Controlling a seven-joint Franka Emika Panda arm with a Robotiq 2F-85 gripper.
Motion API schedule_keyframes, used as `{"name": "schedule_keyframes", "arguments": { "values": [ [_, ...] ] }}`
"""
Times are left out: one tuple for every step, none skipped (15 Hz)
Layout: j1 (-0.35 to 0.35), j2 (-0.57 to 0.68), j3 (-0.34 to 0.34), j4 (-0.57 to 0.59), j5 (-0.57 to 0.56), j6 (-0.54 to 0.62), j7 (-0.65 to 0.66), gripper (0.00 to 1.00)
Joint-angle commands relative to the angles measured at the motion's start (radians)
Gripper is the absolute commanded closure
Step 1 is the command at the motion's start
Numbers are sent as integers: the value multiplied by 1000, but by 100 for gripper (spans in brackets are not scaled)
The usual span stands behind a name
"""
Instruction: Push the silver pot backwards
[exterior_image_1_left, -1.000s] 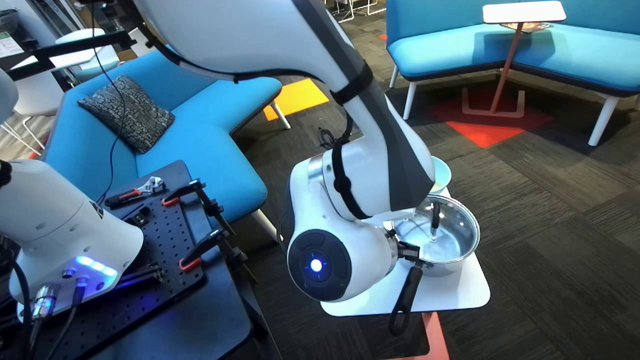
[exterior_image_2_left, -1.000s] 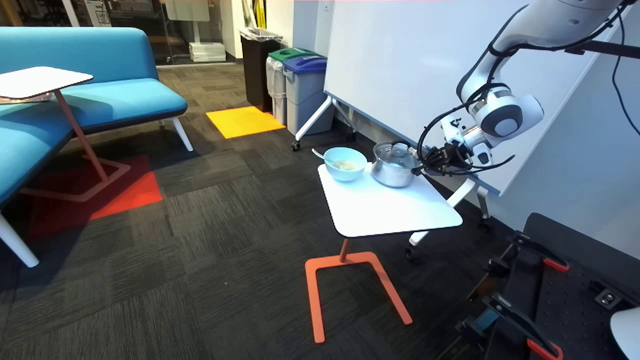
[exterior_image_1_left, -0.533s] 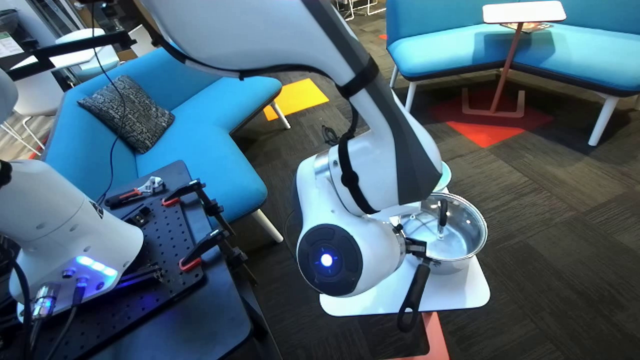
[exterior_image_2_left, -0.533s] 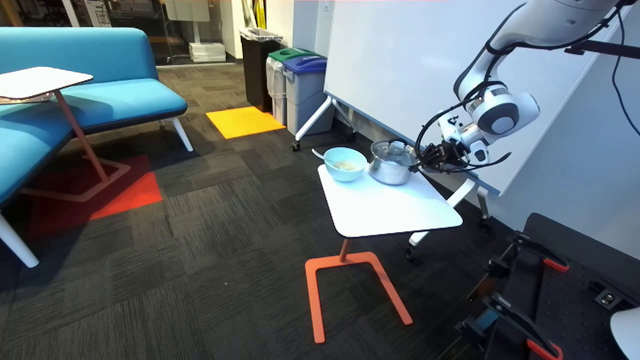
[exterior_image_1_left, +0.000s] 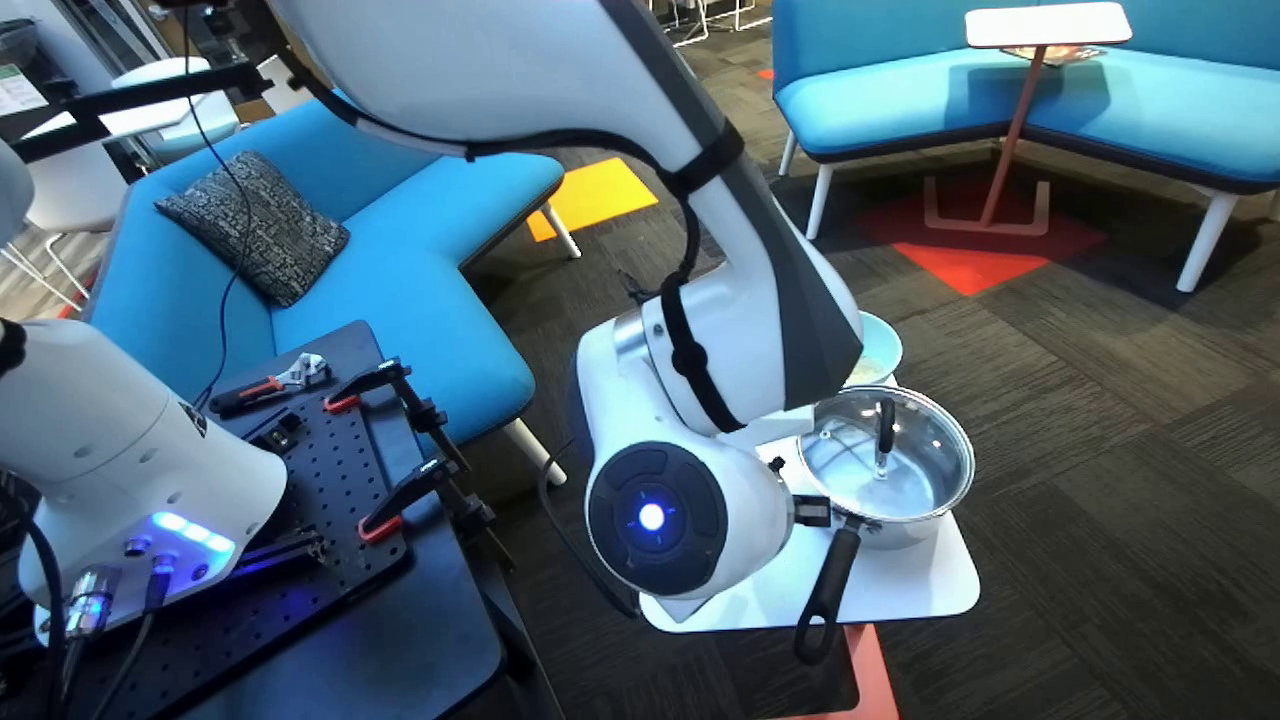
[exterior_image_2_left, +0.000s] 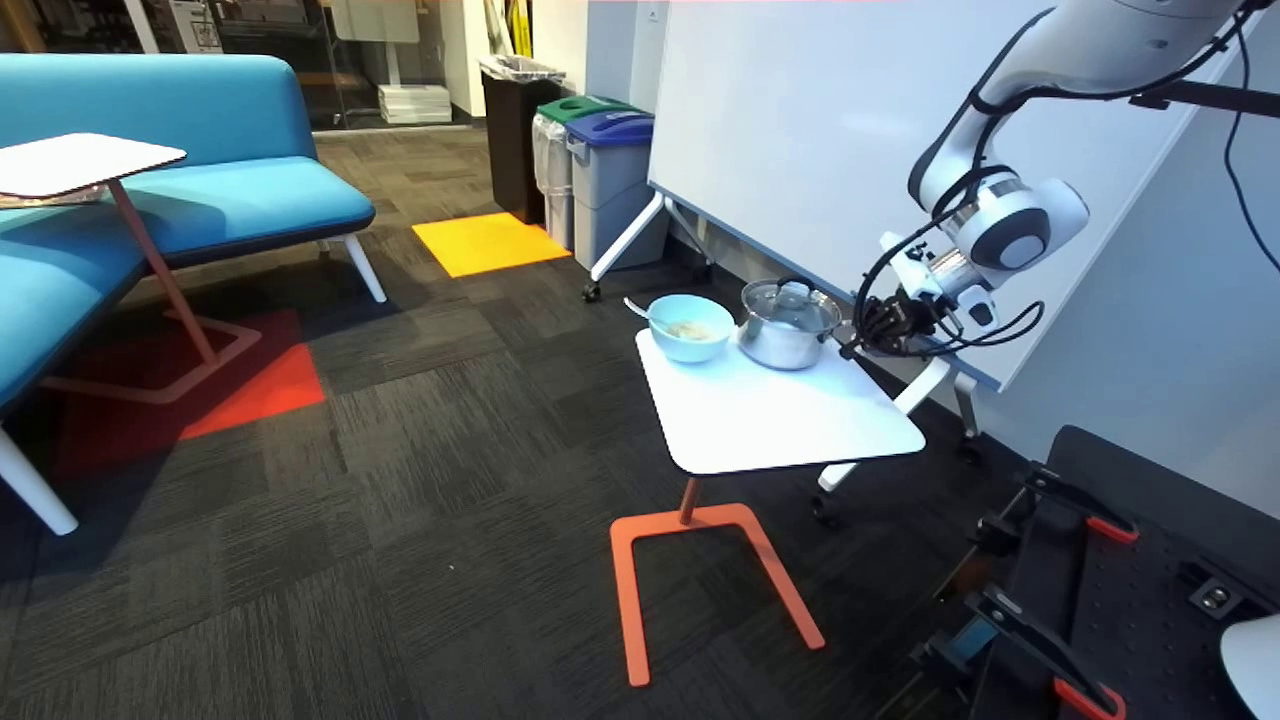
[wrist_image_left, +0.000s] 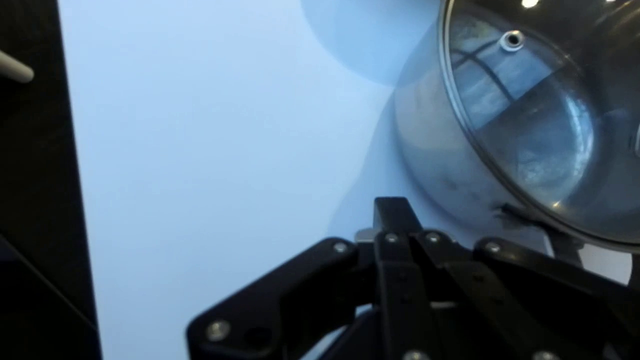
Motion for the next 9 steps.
{"name": "schedule_keyframes", "arguments": {
  "values": [
    [50,-147,-52,-165,-136,40,-69,100],
    [60,-187,-65,-208,-170,56,-107,100],
    [71,-239,-78,-261,-200,80,-157,100],
    [76,-291,-87,-309,-220,107,-210,100],
    [79,-342,-92,-352,-237,136,-262,100],
    [105,-391,-121,-397,-244,146,-317,100],
    [116,-443,-136,-438,-263,159,-367,100],
    [133,-496,-158,-479,-288,166,-411,100],
    [151,-550,-181,-519,-323,173,-448,100]
  ]
}}
